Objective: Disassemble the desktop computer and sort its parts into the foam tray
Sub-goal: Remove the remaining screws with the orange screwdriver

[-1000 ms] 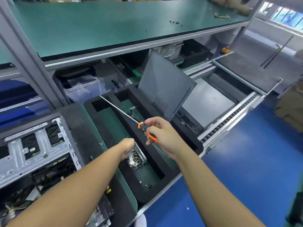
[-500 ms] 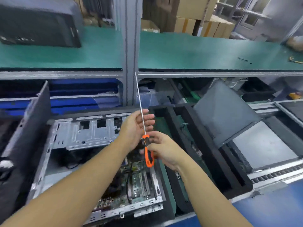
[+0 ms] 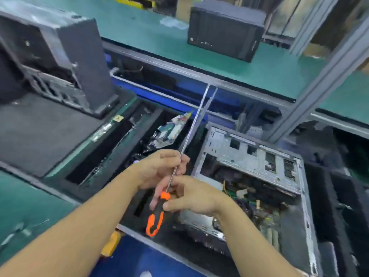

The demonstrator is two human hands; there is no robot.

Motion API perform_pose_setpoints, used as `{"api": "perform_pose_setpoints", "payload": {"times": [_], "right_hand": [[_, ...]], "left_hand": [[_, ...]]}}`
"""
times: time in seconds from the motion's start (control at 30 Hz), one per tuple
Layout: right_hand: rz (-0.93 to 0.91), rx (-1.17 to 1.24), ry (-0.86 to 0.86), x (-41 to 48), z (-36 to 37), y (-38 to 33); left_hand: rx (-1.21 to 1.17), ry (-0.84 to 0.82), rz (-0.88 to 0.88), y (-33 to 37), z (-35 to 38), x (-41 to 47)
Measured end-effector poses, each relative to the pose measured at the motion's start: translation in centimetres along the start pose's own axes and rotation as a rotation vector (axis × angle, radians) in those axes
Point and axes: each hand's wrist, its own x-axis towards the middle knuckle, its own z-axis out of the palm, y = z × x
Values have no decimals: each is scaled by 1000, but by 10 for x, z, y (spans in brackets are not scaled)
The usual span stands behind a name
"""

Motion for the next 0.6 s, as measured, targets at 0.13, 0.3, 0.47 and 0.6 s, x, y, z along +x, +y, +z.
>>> {"api": "perform_pose_setpoints", "payload": {"times": [0.13,0.3,0.47,0.6], "right_hand": [[8,-125,-125,69,40,-3],[161,-58,-163,156,107,15],[202,-242,-201,220,174,45],[222,-316,-178,257,224,66]], "left_hand": [[-116,175,74,3,-53,-65],[-264,658,179,-21,-118,-146],[-199,911,178,-61,-160,-231],[-137,1064,101,-90,-180,-282]]}}
